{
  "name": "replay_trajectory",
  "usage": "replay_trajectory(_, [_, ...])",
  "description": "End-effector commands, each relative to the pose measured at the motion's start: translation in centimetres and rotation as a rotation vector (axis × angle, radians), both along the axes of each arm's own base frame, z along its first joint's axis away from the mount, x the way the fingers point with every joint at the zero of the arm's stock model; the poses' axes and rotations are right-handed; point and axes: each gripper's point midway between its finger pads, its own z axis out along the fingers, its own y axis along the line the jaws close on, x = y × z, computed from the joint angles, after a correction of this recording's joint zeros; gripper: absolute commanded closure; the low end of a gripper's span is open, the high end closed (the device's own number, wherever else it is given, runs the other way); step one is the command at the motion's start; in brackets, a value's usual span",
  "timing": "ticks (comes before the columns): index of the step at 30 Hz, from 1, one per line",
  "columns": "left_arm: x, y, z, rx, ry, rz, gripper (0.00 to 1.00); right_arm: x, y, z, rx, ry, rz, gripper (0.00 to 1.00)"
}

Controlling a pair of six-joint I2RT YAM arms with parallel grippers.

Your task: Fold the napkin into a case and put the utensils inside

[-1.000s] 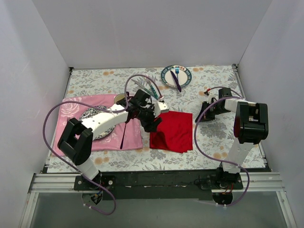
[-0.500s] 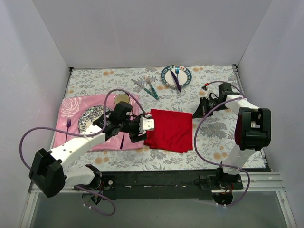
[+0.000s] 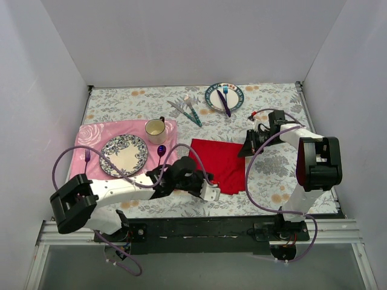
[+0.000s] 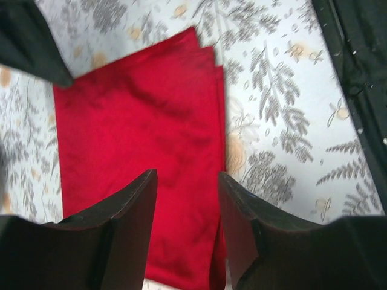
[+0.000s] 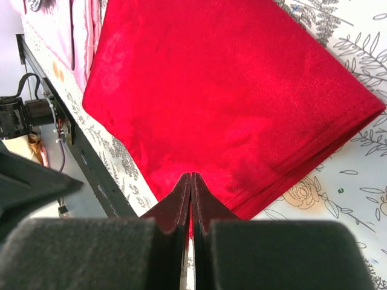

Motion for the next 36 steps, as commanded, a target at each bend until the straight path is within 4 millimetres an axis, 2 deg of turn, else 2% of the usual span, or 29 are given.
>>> replay_trajectory(1, [-1.1, -3.0, -0.1, -0.063, -0.079, -0.033, 0.54, -0.3, 0.0, -0.2, 0.007, 0.007, 0.006, 0.95])
replay_trajectory(2, [-1.2, -3.9, 0.3, -0.084, -0.086, -0.036, 0.54, -0.7, 0.0, -0.1, 0.004, 0.011, 0.016, 0.95])
replay_trajectory(3, [-1.9, -4.5, -0.5, -0.07, -0.075, -0.053, 0.53, -0.8, -0.1, 0.0, 0.004, 0.009, 0.017, 0.95])
replay_trajectory(5, [-2.1, -5.4, -0.8, -0.078, -0.064, -0.046, 0.52, -1.2, -0.6, 0.4, 0.0, 0.005, 0.006, 0.95])
replay_trajectory(6, [-2.5, -5.8, -1.7, -0.062, -0.059, -0.054, 0.51, -1.5, -0.8, 0.4, -0.001, 0.014, -0.002, 0.95])
replay_trajectory(9, [-2.7, -6.8, -2.1, -0.076, -0.064, -0.052, 0.51, -3.0, -1.4, 0.3, -0.003, 0.041, -0.024, 0.93])
replay_trajectory(10, [-2.6, -6.9, -2.7, -0.066, -0.06, -0.053, 0.51, -2.9, -2.3, 0.2, -0.007, 0.046, -0.055, 0.92])
replay_trajectory(13, [-2.1, -7.7, -3.8, -0.057, -0.064, -0.033, 0.52, -4.3, -3.3, -0.5, -0.025, 0.085, -0.083, 0.9])
replay_trajectory(16, [-1.4, -8.4, -4.1, -0.068, -0.08, -0.007, 0.53, -5.1, -4.1, -1.4, -0.045, 0.127, -0.099, 0.88])
replay_trajectory(22, [-0.9, -8.9, -5.8, -0.05, -0.085, 0.002, 0.56, -5.8, -4.5, -2.8, -0.038, 0.202, -0.115, 0.88])
replay_trajectory(29, [-1.4, -9.6, -5.9, -0.054, -0.051, -0.012, 0.67, -6.3, -4.4, -3.9, -0.035, 0.243, -0.114, 0.86])
replay_trajectory(36, [-1.5, -10.1, -5.7, -0.059, -0.016, -0.007, 0.8, -6.8, -4.4, -4.6, -0.035, 0.272, -0.114, 0.71])
